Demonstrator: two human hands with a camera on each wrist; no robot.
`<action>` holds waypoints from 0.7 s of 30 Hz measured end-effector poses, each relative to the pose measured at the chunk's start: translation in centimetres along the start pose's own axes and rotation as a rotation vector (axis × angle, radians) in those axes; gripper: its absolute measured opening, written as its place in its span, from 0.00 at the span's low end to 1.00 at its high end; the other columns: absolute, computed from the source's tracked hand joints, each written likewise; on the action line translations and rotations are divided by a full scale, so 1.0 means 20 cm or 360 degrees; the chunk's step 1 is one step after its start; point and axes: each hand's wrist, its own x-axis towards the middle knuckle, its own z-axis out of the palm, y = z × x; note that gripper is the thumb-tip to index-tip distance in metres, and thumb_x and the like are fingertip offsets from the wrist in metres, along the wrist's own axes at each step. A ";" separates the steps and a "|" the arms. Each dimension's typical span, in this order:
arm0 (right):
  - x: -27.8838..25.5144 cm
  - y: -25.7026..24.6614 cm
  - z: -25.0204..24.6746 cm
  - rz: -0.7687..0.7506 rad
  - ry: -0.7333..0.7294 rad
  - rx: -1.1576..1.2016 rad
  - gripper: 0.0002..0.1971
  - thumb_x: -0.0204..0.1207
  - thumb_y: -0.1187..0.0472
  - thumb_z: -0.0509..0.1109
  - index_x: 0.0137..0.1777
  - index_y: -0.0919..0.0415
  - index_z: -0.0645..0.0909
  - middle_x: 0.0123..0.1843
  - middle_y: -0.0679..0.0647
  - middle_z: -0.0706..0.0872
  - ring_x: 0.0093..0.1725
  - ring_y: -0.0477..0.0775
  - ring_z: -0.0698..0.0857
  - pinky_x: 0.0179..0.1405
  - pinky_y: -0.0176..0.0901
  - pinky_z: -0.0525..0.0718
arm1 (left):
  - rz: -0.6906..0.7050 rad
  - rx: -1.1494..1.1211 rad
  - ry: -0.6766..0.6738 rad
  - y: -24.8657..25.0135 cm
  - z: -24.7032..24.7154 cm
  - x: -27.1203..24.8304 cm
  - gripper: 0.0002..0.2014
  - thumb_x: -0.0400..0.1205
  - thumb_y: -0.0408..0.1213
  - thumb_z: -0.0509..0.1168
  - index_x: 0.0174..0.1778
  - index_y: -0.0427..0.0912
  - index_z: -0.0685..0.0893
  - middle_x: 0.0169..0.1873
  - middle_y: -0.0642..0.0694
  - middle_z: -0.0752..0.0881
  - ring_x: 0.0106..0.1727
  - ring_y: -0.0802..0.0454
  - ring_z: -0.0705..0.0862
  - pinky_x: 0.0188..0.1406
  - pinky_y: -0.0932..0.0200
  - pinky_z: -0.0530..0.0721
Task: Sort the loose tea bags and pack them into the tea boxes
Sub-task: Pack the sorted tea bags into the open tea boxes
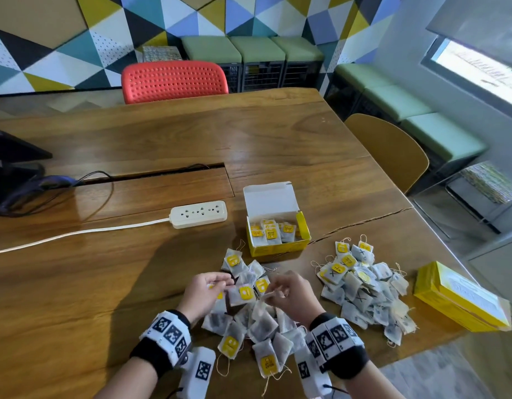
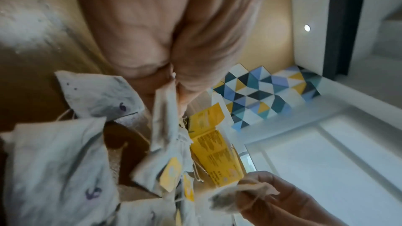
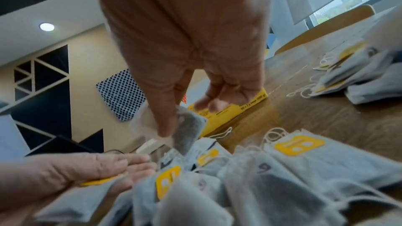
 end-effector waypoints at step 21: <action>-0.05 -0.22 0.03 0.0081 -0.0378 0.1017 0.11 0.75 0.51 0.75 0.46 0.59 0.91 0.42 0.53 0.90 0.39 0.43 0.84 0.38 0.34 0.82 | 0.0066 0.0315 -0.0286 0.04 -0.08 -0.13 0.13 0.75 0.30 0.70 0.51 0.52 0.84 0.48 0.55 0.87 0.48 0.62 0.86 0.48 0.66 0.85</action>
